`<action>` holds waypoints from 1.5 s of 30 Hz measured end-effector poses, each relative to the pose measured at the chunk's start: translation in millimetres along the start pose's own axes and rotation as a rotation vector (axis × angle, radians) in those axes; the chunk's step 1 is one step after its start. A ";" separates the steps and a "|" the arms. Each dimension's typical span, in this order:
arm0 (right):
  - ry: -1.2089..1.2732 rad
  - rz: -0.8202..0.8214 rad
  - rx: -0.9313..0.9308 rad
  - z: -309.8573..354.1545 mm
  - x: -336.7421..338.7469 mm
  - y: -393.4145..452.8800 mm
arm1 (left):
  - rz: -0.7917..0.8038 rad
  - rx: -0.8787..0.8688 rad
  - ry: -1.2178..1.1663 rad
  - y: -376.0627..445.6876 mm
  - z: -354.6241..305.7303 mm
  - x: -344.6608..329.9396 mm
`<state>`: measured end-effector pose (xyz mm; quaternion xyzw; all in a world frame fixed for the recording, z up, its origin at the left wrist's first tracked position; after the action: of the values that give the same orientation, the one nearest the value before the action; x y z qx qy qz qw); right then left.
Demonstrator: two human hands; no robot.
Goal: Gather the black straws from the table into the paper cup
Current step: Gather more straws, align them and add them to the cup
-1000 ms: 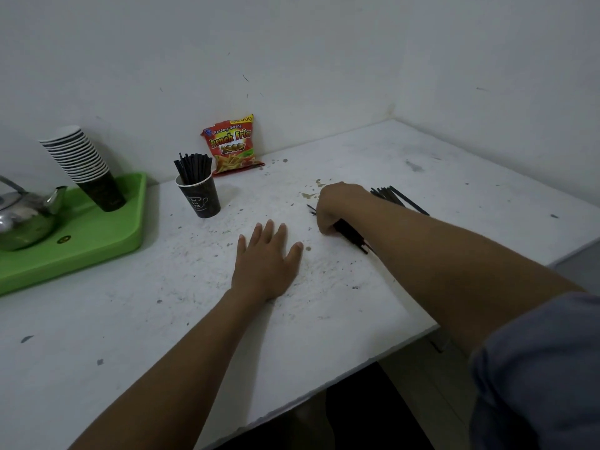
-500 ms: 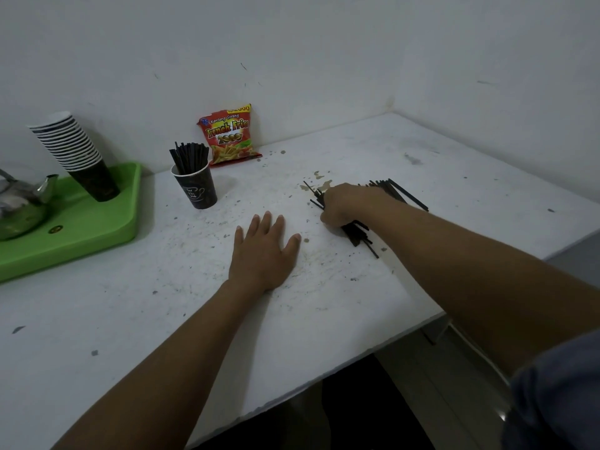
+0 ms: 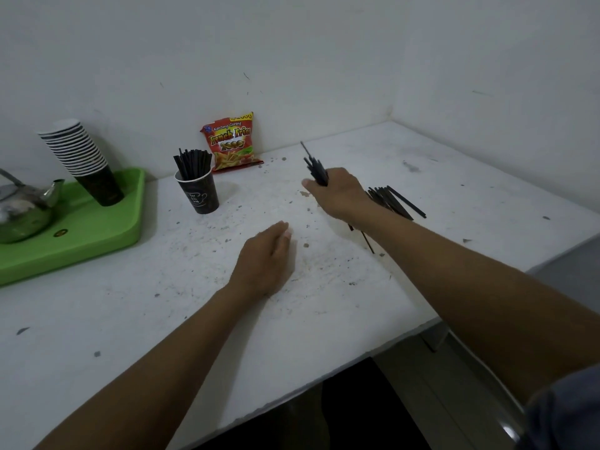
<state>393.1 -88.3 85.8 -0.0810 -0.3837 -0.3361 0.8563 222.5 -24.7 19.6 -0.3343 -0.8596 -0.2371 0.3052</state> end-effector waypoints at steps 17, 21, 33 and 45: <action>0.981 0.037 0.098 64.0 -14.0 -25.5 | 0.468 0.963 -1.534 -37.4 -22.9 4.3; 0.955 0.046 0.115 57.8 -25.0 -29.5 | 0.461 0.976 -1.544 -37.0 -21.3 4.6; 0.998 -0.003 0.082 47.5 -21.2 -29.0 | 0.370 0.993 -1.493 -34.5 -13.7 2.7; 1.032 -0.026 0.039 33.7 -34.2 -34.2 | 0.338 0.975 -1.468 -30.7 -11.3 4.8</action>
<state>334.6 -83.4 80.7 0.1162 0.0813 -0.3355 0.9313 201.7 -49.9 24.5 -0.3569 -0.7830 0.4757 -0.1824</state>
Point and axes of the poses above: each hand's wrist, its own y-axis towards the middle knuckle, its own x-axis out of the back of the hand, z = x × y, the point moved 5 cm from there along y, towards the middle knuckle, and after that the axes turned 7 degrees about -y, right-handed, at the moved point
